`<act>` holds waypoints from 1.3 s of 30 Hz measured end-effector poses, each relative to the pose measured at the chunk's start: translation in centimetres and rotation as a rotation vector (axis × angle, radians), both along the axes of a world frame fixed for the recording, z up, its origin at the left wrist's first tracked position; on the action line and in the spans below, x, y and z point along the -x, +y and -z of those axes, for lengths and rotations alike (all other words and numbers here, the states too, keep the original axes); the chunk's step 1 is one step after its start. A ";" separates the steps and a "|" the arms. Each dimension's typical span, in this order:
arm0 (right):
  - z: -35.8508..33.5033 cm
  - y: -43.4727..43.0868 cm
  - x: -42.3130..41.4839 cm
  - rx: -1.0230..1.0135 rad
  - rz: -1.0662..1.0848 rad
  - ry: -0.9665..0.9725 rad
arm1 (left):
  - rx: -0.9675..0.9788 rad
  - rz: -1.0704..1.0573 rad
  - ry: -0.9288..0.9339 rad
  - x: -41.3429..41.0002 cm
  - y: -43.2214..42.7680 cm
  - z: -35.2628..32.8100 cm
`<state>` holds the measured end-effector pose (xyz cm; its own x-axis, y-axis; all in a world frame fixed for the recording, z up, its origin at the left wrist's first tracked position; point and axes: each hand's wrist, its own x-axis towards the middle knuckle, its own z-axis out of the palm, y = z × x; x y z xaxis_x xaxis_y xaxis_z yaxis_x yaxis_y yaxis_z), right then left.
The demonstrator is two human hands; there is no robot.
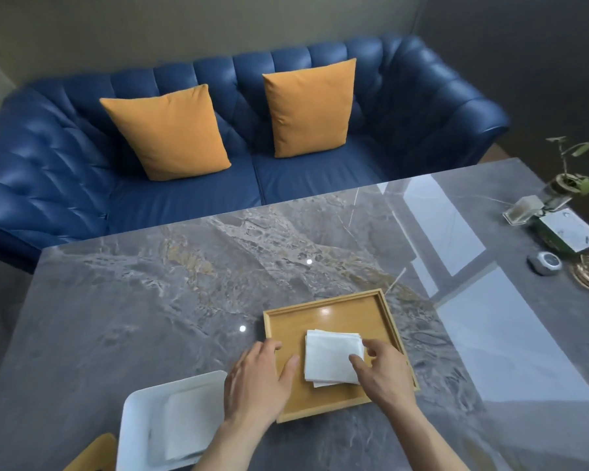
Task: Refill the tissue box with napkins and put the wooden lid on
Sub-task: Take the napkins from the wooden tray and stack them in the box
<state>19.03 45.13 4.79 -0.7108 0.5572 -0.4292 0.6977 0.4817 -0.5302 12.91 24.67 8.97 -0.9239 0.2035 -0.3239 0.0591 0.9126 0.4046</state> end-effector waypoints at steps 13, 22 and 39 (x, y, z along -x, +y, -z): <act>2.5 2.5 1.5 0.180 0.215 -0.151 | -0.069 -0.281 -0.378 0.1 6.4 5.1; 2.8 2.2 1.3 0.172 0.240 -0.100 | -0.317 -0.653 -0.522 0.0 8.0 6.4; 3.1 1.5 1.0 0.201 0.279 -0.052 | -0.581 -0.942 -0.669 0.5 9.4 6.8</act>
<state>18.02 46.58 1.66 -0.5172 0.6275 -0.5820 0.8165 0.1579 -0.5554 12.39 34.07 2.17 -0.4811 -0.1671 -0.8606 -0.8736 0.1735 0.4546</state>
